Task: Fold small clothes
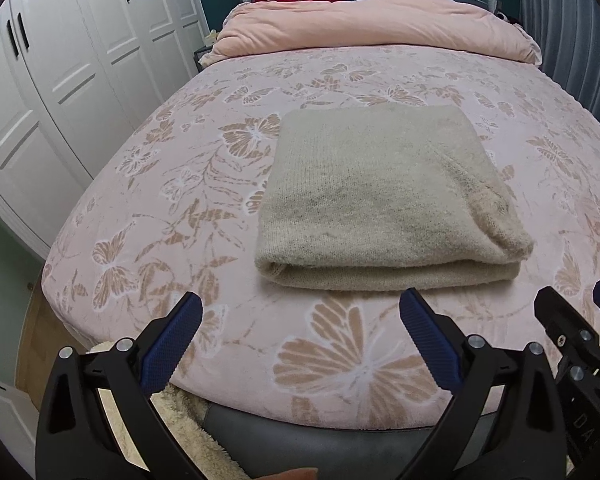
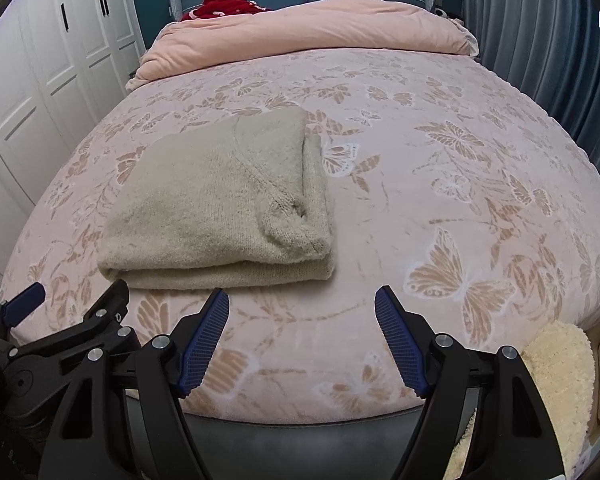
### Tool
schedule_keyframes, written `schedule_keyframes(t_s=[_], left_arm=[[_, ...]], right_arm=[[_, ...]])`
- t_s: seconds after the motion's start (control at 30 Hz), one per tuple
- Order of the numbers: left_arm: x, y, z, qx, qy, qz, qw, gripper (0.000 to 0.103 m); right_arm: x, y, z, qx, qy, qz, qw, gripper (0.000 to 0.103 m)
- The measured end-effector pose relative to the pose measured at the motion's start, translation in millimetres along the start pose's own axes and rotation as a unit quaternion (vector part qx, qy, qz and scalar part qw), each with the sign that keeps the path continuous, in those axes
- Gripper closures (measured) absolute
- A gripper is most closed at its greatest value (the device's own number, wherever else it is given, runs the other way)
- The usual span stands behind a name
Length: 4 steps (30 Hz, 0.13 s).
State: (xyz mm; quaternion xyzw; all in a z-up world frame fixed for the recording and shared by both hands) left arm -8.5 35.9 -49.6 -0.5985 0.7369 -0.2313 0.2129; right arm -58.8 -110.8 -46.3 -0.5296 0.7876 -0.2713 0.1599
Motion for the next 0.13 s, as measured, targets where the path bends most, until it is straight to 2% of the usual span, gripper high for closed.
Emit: schedule_keyframes(t_s=[0.13], left_arm=[[-3.6, 3.5, 2.5, -0.008, -0.001, -0.01, 0.9999, 0.006]], right_arm=[[-0.8, 1.0, 1.5, -0.005, 0.001, -0.001, 1.0, 0.029]])
Point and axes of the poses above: each gripper's, at about its wrist camera, not at the fingertips, and z roughly the way its jaws point, x to its right, y to its underside, the point moved 3 cm from there along z, roughly the way its jaws point, and after that the axes turned 7 degrees about y, right-handed, at the moved point
